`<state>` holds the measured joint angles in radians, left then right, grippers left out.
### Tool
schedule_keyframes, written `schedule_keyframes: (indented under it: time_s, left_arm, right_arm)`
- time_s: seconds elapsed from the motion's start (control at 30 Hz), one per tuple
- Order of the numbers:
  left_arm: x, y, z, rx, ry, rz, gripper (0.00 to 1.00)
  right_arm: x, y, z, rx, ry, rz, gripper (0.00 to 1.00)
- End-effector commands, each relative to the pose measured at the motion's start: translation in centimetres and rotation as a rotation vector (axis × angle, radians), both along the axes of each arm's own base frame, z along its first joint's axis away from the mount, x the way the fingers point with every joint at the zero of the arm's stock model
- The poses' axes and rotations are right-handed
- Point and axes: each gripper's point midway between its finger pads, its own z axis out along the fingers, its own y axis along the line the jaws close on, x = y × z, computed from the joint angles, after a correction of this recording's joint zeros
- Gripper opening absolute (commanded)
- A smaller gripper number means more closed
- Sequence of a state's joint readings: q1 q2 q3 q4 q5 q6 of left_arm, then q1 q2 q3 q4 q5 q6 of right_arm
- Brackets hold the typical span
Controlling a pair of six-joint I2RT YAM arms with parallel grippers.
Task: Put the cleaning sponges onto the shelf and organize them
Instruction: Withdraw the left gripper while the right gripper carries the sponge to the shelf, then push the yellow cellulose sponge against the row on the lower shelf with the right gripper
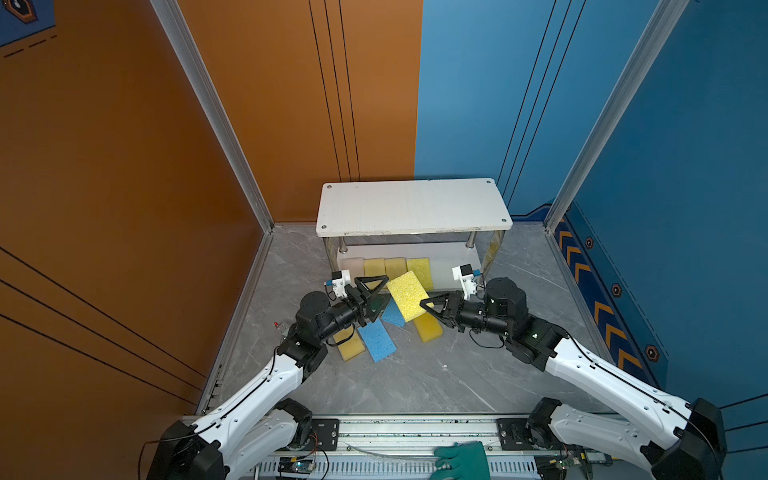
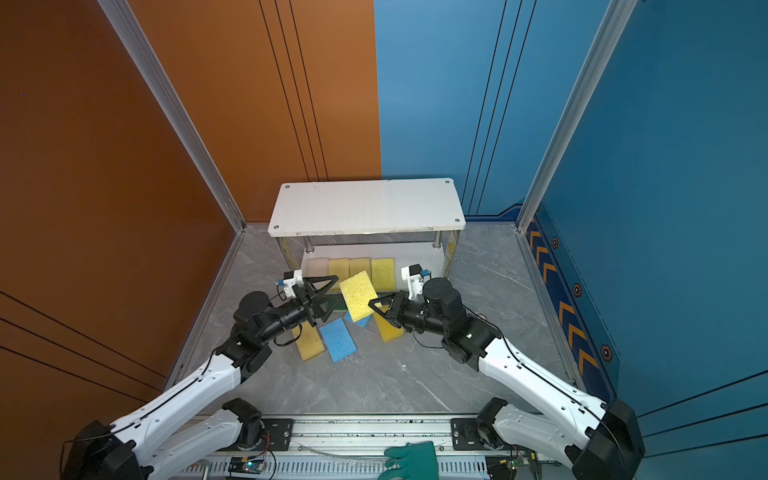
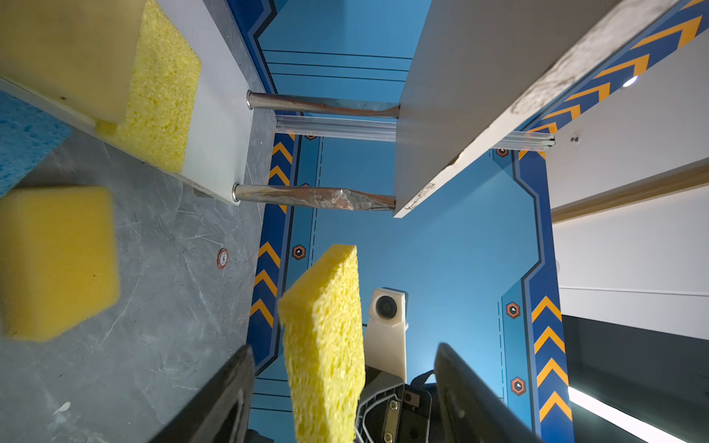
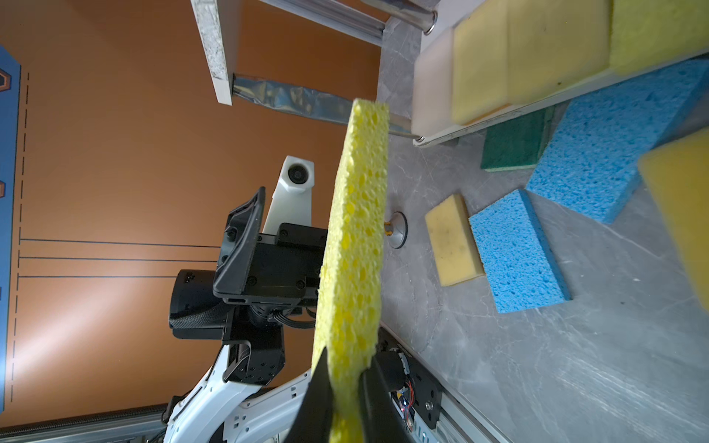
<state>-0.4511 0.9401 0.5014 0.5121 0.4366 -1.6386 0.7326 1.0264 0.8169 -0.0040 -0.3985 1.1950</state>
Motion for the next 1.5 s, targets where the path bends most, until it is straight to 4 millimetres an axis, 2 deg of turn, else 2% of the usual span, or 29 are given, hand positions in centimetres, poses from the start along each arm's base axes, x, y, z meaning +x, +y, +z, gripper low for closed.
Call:
schedule_keyframes:
  time_s: [0.0,0.17,0.33,0.5,0.67,0.77,0.93,1.2,1.47]
  left_arm:
    - [-0.9,0.7,-0.1,0.009,-0.008,-0.023,0.79]
    - [-1.8,1.7,-1.0,0.078,0.017,-0.023,0.83]
    - [-2.8,3.0,-1.9,0.131,0.044,-0.016,0.84]
    - [-4.3,4.6,-2.5,0.185,0.064,-0.006,0.85]
    - [-5.6,6.2,-3.2,0.198,0.090,0.014,0.85]
    - [-6.1,6.9,-3.4,0.189,0.100,0.023,0.85]
    - [-6.5,7.7,-4.0,0.179,0.130,0.030,0.85]
    - [-6.3,8.2,-3.8,0.162,0.134,0.035,0.85]
    - [-6.3,8.6,-3.7,0.147,0.139,0.035,0.85]
  right_arm:
    - [1.3,-2.6,-1.3,-0.096,-0.032,-0.128,0.14]
    - [3.0,-5.3,-3.0,-0.224,-0.072,-0.270,0.12]
    - [5.4,-8.2,-4.6,-0.399,-0.180,-0.426,0.03]
    - [8.2,-10.8,-6.1,-0.529,-0.236,-0.530,0.01]
    - [10.4,-10.9,-8.6,-0.548,-0.192,-0.509,0.01]
    - [11.5,-11.0,-9.4,-0.567,-0.178,-0.499,0.01]
    - [12.8,-10.0,-10.5,-0.579,-0.156,-0.445,0.01]
    - [14.0,-8.8,-12.1,-0.601,-0.124,-0.399,0.01]
    - [14.8,-9.8,-13.6,-0.687,-0.081,-0.445,0.01]
